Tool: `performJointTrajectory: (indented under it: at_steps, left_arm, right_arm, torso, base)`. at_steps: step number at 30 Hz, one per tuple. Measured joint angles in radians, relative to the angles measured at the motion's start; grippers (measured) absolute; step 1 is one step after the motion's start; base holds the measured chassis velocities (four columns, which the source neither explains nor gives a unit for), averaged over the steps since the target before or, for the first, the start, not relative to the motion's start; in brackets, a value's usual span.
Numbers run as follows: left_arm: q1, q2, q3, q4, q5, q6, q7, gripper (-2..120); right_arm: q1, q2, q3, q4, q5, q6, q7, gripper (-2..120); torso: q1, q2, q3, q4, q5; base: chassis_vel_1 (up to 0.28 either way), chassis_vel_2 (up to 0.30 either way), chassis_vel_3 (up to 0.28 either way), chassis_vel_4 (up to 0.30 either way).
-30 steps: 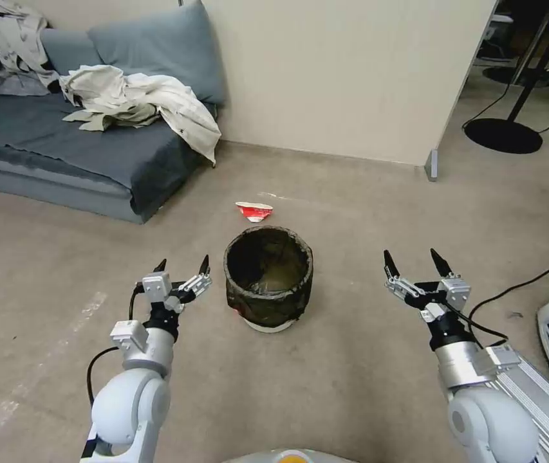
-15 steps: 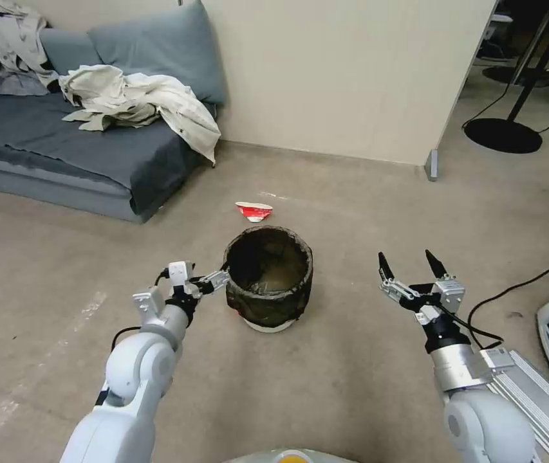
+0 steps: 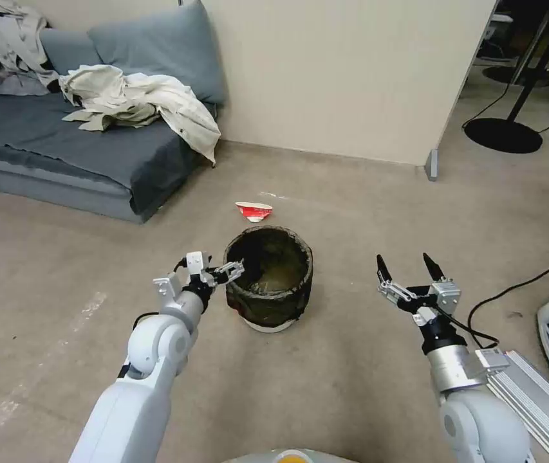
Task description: Pick up the trash can from the floor.
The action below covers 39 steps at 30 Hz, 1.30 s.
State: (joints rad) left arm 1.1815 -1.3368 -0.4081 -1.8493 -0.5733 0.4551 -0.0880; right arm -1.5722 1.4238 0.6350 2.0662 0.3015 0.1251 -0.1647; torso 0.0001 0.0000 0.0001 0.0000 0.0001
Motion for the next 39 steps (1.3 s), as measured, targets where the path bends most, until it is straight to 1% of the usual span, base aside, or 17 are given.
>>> performJointTrajectory:
  at_steps: [2, 6, 7, 10, 20, 25, 36, 38, 39]
  left_arm:
    - [-0.007, -0.001, 0.004, 0.007, 0.008, 0.002, -0.007, 100]
    - [-0.043, -0.008, 0.022, 0.041, 0.053, 0.025, -0.044, 100]
    - [-0.043, -0.008, 0.022, 0.041, 0.053, 0.025, -0.044, 100]
    - [-0.063, -0.009, 0.039, 0.063, 0.073, 0.055, -0.07, 100]
    - [-0.099, -0.016, 0.074, 0.118, 0.08, 0.123, -0.127, 100]
    - [-0.107, -0.017, 0.083, 0.136, 0.08, 0.142, -0.14, 100]
    - [-0.123, -0.018, 0.105, 0.157, 0.072, 0.185, -0.171, 95]
    - [-0.129, -0.018, 0.113, 0.162, 0.067, 0.199, -0.181, 93]
    - [-0.131, -0.018, 0.117, 0.165, 0.063, 0.203, -0.186, 89]
  right_arm:
    - [0.002, -0.001, 0.0, -0.002, 0.0, 0.0, 0.0, 100]
    - [0.011, -0.004, -0.001, -0.014, 0.001, 0.0, 0.0, 100]
    - [0.011, -0.004, -0.001, -0.014, 0.001, 0.0, 0.0, 100]
    - [0.013, -0.006, -0.001, -0.02, 0.003, 0.001, 0.0, 100]
    - [0.016, -0.011, 0.002, -0.027, 0.01, 0.005, -0.002, 100]
    - [0.018, -0.011, 0.002, -0.031, 0.01, 0.007, -0.003, 100]
    - [0.02, -0.008, 0.001, -0.033, 0.011, 0.009, -0.005, 100]
    - [0.02, -0.007, 0.0, -0.034, 0.01, 0.009, -0.006, 100]
    - [0.02, -0.006, -0.001, -0.034, 0.01, 0.009, -0.006, 100]
  torso:
    - [0.0, 0.0, 0.0, 0.0, -0.0001]
    - [0.0, 0.0, 0.0, 0.0, 0.0]
    - [0.0, 0.0, 0.0, 0.0, 0.0]
    - [0.0, 0.0, 0.0, 0.0, 0.0]
    - [0.0, 0.0, 0.0, 0.0, 0.0]
    - [0.0, 0.0, 0.0, 0.0, 0.0]
    - [0.0, 0.0, 0.0, 0.0, 0.0]
    - [0.0, 0.0, 0.0, 0.0, 0.0]
    - [0.0, 0.0, 0.0, 0.0, 0.0]
  base:
    - [0.0, 0.0, 0.0, 0.0]
    - [0.0, 0.0, 0.0, 0.0]
    - [0.0, 0.0, 0.0, 0.0]
    - [0.0, 0.0, 0.0, 0.0]
    - [0.0, 0.0, 0.0, 0.0]
    - [0.0, 0.0, 0.0, 0.0]
    - [0.0, 0.0, 0.0, 0.0]
    - [0.0, 0.0, 0.0, 0.0]
    - [0.0, 0.0, 0.0, 0.0]
